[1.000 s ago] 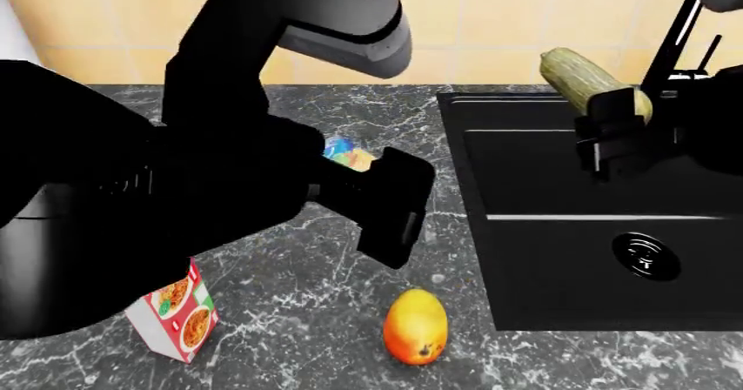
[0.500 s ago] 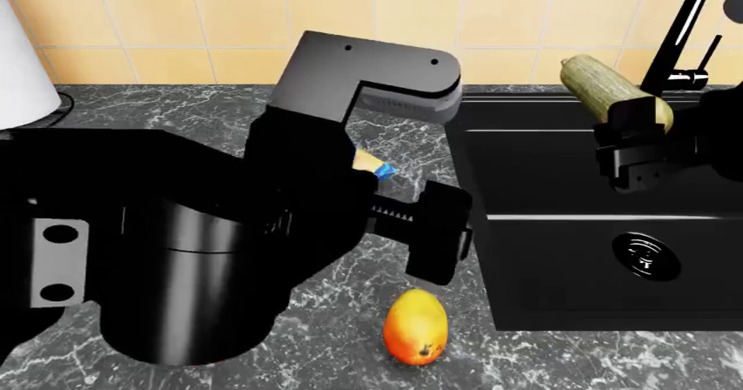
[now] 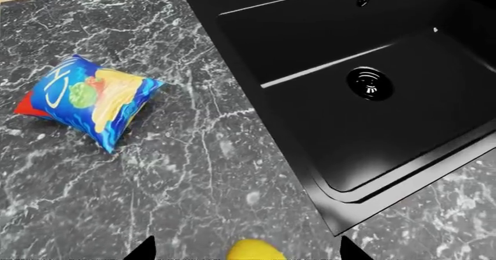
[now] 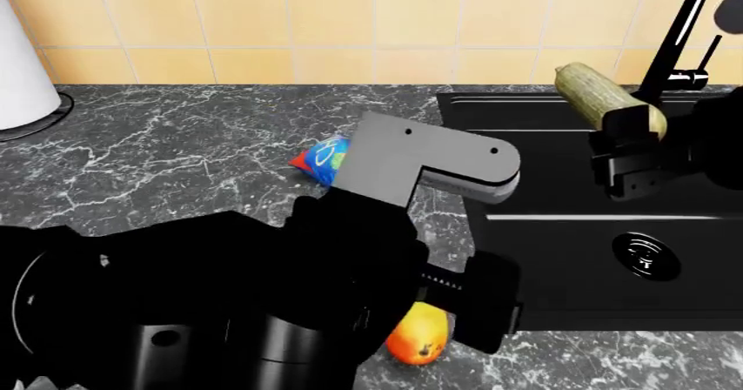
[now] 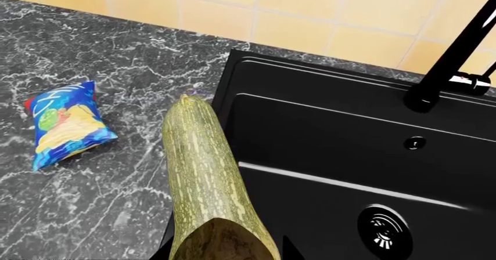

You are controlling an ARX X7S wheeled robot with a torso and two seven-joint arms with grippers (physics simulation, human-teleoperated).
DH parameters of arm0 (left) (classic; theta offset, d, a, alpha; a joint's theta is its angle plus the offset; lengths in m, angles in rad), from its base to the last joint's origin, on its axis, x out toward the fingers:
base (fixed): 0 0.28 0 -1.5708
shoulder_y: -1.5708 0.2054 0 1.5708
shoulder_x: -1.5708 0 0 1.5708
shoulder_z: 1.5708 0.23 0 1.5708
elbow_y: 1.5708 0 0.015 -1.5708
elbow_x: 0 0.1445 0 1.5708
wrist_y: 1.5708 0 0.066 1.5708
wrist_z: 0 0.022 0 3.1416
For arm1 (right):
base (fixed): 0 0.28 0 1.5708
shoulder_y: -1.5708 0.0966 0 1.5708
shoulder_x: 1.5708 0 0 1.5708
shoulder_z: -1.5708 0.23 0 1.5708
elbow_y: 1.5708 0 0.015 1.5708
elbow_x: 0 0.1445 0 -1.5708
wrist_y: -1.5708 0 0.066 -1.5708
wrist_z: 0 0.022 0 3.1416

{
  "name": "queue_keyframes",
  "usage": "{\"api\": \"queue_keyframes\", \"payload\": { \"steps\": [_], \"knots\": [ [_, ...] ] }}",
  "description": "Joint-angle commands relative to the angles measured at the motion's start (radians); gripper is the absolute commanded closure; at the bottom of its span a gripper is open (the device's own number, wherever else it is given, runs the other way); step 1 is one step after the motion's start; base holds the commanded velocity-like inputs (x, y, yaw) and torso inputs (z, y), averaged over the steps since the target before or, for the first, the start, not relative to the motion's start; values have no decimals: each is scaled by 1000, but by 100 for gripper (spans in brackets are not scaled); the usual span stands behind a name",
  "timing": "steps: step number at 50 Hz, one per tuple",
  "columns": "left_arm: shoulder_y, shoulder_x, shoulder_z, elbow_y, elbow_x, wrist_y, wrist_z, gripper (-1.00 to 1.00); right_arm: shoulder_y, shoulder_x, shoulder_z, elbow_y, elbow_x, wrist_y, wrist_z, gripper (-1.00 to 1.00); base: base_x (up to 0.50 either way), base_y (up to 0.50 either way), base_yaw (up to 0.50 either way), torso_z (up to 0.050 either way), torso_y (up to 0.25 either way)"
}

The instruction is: Pick up the fruits and vegetables and place them in the sink. Turn on the sink faucet to wash them. Then turn the sink off and put them in the tray.

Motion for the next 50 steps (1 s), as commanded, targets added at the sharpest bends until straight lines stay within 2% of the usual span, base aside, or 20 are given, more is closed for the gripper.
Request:
{"api": "queue_keyframes", "payload": {
  "steps": [1,50],
  "knots": [
    [7,28,58,1,29,51,22,-100,25,6,19,0,-29,2,-8,100,0,0,0,0,0],
    [161,64,226,-65,130,104,110,-100,18,27,9,-7,-44,-8,-30,100,0,0,0,1,1]
  ]
}}
